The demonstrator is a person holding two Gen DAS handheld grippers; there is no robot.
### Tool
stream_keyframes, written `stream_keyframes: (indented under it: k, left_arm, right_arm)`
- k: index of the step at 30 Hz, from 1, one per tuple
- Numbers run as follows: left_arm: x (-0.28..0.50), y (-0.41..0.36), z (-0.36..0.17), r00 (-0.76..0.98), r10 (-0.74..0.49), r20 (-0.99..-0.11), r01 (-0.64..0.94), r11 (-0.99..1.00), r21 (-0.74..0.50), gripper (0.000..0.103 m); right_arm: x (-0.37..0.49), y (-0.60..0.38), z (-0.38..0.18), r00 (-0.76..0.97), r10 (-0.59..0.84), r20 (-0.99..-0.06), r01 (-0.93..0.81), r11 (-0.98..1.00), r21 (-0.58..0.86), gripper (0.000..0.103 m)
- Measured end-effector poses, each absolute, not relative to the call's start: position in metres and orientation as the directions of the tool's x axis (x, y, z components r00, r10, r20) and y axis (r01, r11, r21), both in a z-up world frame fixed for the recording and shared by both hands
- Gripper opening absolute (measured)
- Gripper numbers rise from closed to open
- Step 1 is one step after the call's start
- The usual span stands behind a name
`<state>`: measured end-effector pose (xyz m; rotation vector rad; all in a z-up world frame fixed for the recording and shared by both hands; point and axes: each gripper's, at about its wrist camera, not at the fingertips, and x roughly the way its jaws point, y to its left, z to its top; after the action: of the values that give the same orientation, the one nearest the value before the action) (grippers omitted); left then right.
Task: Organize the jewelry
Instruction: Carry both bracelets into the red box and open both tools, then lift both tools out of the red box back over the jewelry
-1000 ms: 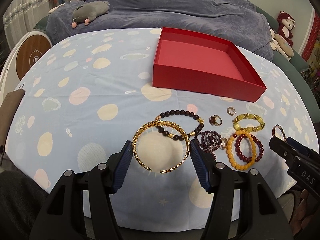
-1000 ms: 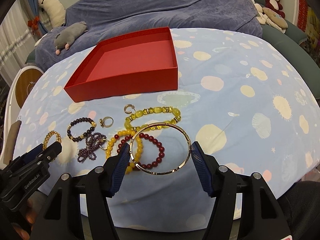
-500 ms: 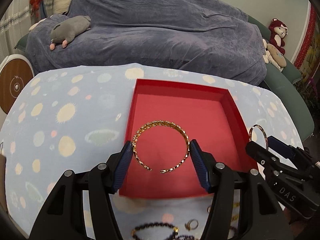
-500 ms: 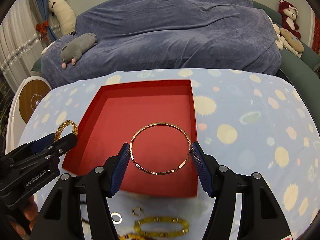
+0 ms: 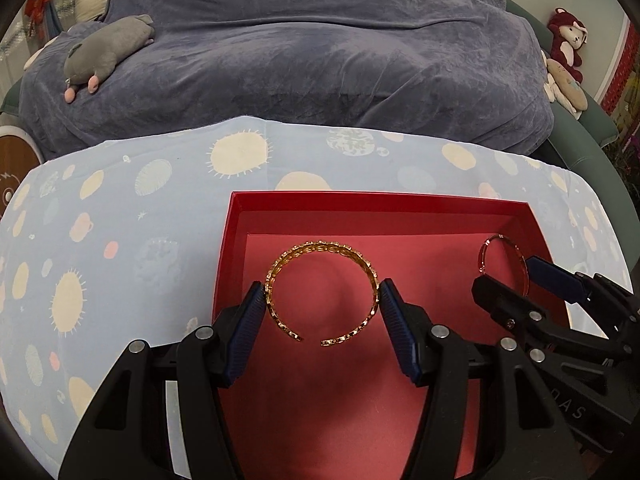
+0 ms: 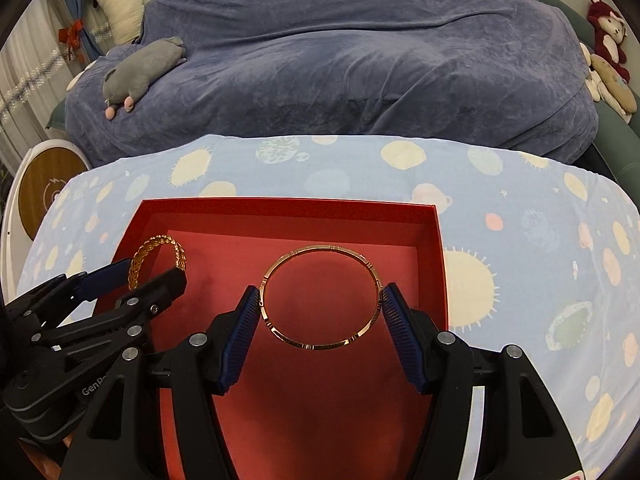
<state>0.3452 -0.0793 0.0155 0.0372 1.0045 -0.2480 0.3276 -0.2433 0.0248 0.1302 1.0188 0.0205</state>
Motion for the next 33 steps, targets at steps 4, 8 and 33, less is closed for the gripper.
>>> stream_keyframes:
  k: [4,8,33]
  left_arm:
    - [0.354,-0.079,0.008,0.488,-0.204,-0.849,0.22,0.97,-0.106,0.056]
    - [0.357,-0.076,0.007,0.484,-0.216,-0.848,0.2,0.971,-0.133,0.057]
    - [0.223,-0.059,0.075,0.577,-0.225,-0.785,0.235,0.966,-0.104,0.063]
  right_arm:
    - [0.335,-0.246,0.018,0.518,0.076,-0.852,0.048,0.992,0.117,0.061]
    - [0.336,-0.247,0.019,0.524,0.065,-0.849,0.06,0.992,0.113,0.063]
    - [0.191,-0.23,0.088,0.617,0.039,-0.786,0.063,0.993,0.099,0.068]
